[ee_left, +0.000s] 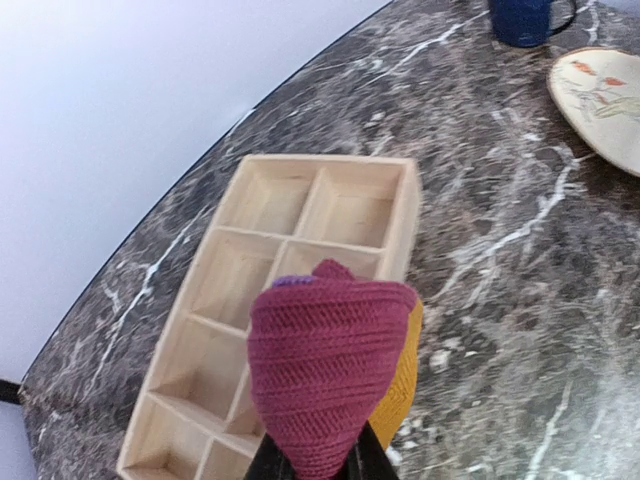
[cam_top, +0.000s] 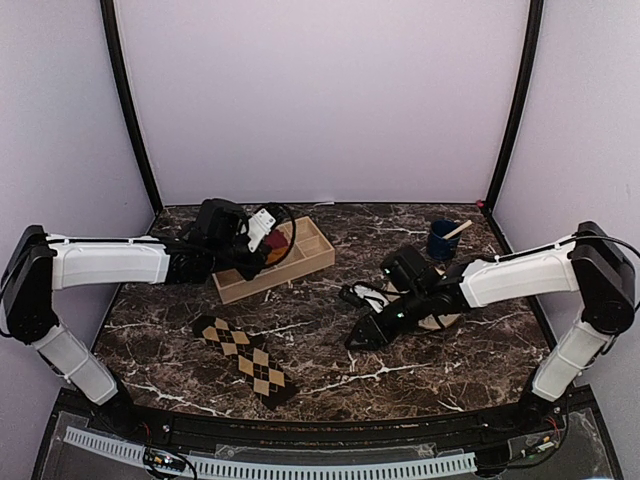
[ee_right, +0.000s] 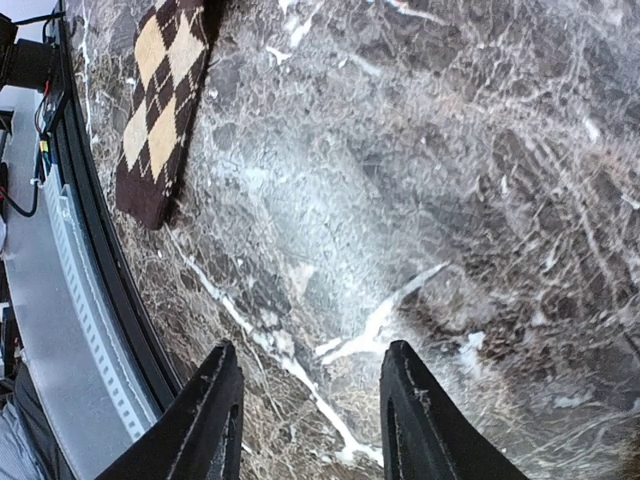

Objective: Roll the socks
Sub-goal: Place the sock in the storage box.

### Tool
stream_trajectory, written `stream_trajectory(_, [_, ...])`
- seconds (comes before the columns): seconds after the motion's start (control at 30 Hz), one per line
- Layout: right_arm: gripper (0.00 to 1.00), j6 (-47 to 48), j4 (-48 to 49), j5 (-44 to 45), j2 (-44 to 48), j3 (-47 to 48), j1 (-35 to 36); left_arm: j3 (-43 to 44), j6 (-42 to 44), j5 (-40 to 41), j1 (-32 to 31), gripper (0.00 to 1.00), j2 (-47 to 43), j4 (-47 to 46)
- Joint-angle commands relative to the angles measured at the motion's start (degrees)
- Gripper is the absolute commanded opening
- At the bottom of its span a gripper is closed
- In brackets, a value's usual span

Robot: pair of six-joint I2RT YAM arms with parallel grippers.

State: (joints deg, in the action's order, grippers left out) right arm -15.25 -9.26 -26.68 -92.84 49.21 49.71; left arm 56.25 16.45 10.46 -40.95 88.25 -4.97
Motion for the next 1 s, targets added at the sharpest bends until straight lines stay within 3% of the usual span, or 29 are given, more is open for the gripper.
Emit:
stream_trajectory(0.0, [0.43, 1.2, -0.2, 1.5, -2.1, 3.6, -0.7, 2.0, 3.1, 4.4, 4.9, 0.00, -0.2, -0.9])
stream_trajectory(0.33, [0.43, 3.0, -1.8, 1.0, -6.0, 8.3, -1.2, 5.5, 7.1, 12.6, 12.7, 0.00, 5.5, -0.5])
stream_trajectory(0.7, [0.43, 3.1, -1.0, 0.5, -6.7, 7.7, -1.3, 8.1, 2.2, 15.7, 12.8, 0.00, 11.0, 6.9])
stream_trajectory(0.97, [0.43, 3.2, -0.5, 0.1, -7.4, 7.3, -1.3, 6.0, 1.3, 17.6, 12.2, 0.00, 9.7, 11.9])
